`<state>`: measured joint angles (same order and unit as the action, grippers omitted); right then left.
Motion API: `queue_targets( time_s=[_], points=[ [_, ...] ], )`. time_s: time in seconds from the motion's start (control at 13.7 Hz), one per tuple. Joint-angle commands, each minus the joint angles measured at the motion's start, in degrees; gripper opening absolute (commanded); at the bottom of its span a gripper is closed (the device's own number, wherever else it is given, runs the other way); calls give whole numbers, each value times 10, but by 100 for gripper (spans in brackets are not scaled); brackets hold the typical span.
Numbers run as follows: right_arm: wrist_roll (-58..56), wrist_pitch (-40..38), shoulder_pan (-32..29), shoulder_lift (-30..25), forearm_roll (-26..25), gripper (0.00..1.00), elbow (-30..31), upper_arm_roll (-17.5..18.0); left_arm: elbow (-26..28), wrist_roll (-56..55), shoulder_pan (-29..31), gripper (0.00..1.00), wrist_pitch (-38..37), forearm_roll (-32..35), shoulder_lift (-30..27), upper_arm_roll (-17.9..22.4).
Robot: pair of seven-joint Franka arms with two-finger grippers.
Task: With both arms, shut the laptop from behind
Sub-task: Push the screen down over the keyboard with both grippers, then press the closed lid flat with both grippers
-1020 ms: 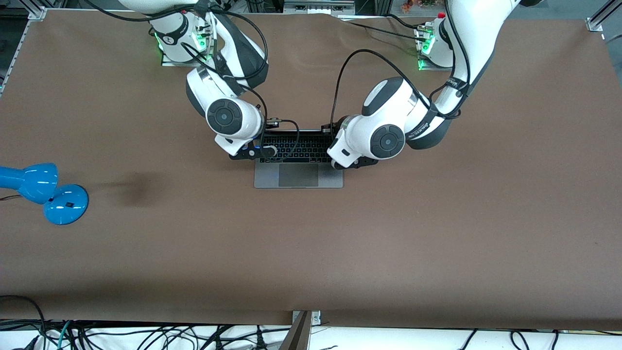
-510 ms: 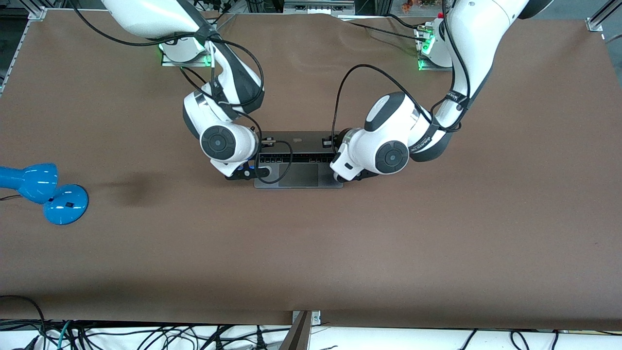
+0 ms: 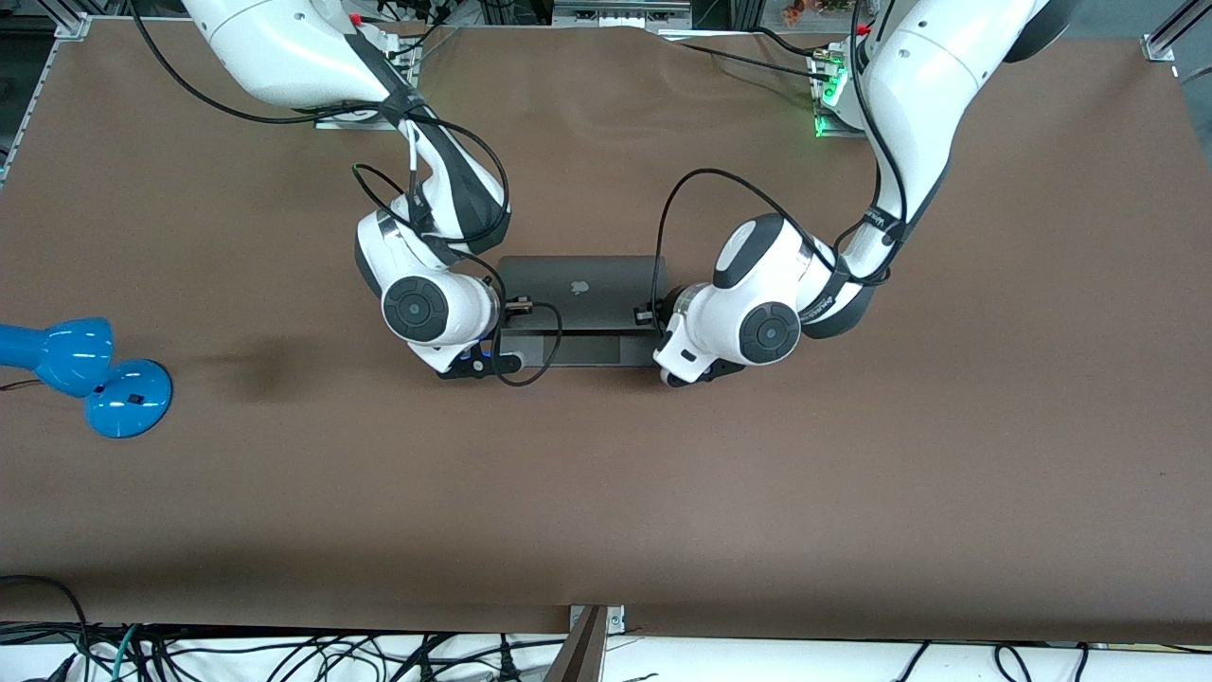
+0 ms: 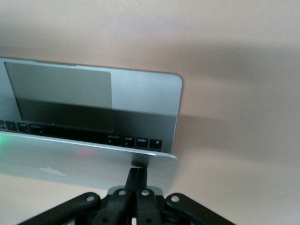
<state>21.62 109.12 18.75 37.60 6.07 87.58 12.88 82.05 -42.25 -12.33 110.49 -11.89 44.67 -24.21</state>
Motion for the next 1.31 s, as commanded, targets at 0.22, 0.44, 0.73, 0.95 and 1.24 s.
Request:
queue_targets(
  time_s=[0.22, 0.44, 0.73, 0.95, 1.24],
  points=[
    [-17, 32, -3, 36, -8, 0, -22, -5, -50, -6, -11, 0, 23, 22, 55, 3],
    [-16, 45, -2, 47, -19, 0, -22, -5, -58, -6, -11, 0, 33, 34, 70, 5],
    [-16, 67, -2, 60, -20, 0, -22, -5, -78, -6, -15, 0, 38, 40, 92, 5],
    [-16, 87, 1, 70, -27, 0, -22, -5, -78, -6, -15, 0, 53, 48, 101, 6],
    [-15, 99, 3, 81, -29, 0, -22, -5, -79, -6, -16, 0, 60, 55, 110, 6]
  ],
)
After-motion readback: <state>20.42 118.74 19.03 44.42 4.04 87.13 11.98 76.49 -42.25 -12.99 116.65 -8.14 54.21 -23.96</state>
